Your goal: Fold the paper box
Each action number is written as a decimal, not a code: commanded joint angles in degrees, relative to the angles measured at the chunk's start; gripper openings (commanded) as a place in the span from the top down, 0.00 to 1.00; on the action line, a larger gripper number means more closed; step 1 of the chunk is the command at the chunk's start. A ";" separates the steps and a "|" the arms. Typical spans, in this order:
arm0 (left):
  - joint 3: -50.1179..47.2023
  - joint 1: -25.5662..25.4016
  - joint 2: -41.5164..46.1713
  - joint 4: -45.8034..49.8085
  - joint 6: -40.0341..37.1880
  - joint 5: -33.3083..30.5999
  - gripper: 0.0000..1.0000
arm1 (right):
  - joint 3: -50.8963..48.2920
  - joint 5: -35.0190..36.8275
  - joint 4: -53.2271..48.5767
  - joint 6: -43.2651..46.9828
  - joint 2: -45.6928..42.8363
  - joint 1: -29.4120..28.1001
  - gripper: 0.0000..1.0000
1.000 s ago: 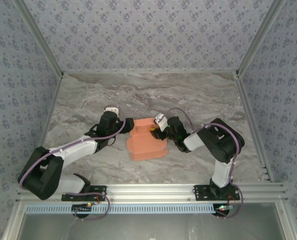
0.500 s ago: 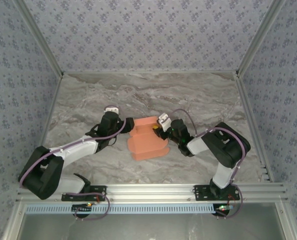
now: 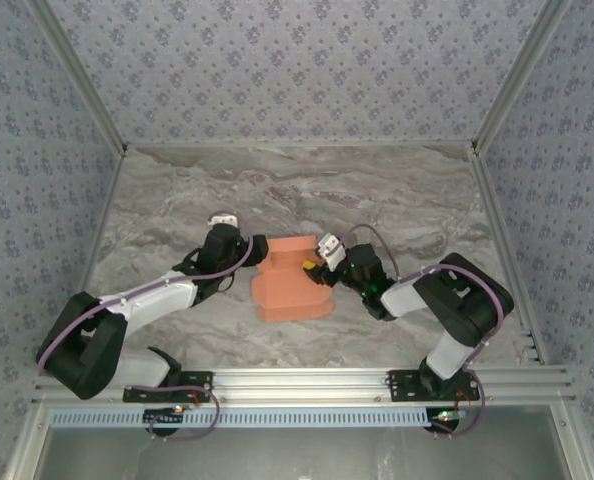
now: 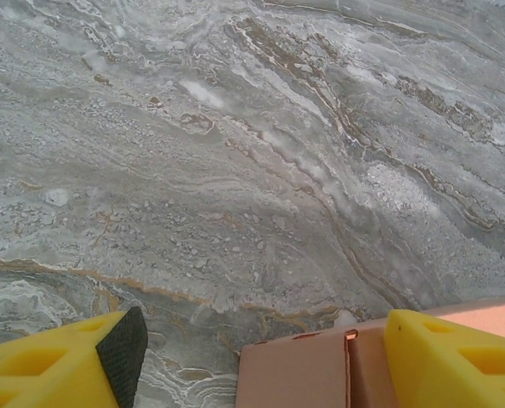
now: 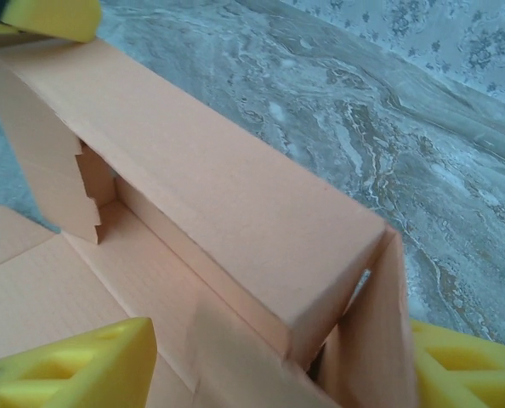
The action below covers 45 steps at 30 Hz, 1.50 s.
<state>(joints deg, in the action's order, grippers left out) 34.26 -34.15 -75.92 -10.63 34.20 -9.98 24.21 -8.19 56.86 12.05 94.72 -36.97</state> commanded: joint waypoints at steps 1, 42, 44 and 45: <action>0.10 -0.36 -0.97 5.98 -0.27 -1.61 0.26 | -1.87 -8.89 -3.82 2.87 -3.67 3.25 0.33; 0.68 -0.66 -2.47 5.49 -1.19 -1.55 0.29 | -0.64 -13.75 -2.57 0.74 -3.39 13.38 0.40; 0.52 -0.73 -2.44 5.40 -1.06 -1.67 0.29 | 2.57 -14.62 -6.18 1.97 -2.79 12.36 0.41; 0.53 -0.70 -2.46 5.37 -0.93 -1.55 0.29 | 3.86 -15.13 -8.99 3.47 -2.76 11.86 0.43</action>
<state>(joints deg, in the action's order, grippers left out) 35.53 -34.30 -77.28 -10.52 34.15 -10.96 23.83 -22.11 51.16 13.39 91.15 -23.88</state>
